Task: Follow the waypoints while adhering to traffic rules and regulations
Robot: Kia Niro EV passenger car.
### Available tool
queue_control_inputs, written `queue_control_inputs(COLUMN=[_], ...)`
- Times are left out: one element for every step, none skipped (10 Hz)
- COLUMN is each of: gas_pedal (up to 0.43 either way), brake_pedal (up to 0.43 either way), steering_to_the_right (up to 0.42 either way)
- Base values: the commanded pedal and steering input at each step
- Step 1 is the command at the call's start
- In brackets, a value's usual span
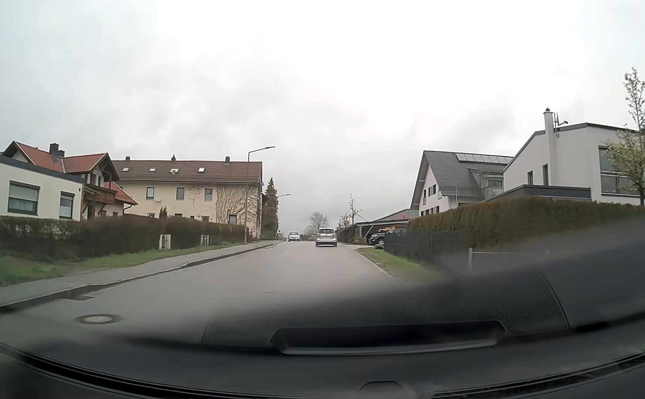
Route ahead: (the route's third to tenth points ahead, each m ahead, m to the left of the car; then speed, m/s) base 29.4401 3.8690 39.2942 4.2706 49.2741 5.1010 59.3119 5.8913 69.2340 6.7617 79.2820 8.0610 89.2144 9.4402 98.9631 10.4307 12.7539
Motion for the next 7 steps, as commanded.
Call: queue_control_inputs(gas_pedal=[0.15,0.13,0.13,0.13,0.13,0.138,0.138], brake_pedal=[0.0,0.0,0.0,0.0,0.0,0.0,0.0], steering_to_the_right=[-0.009,-0.008,-0.007,-0.008,-0.009,-0.009,-0.009])
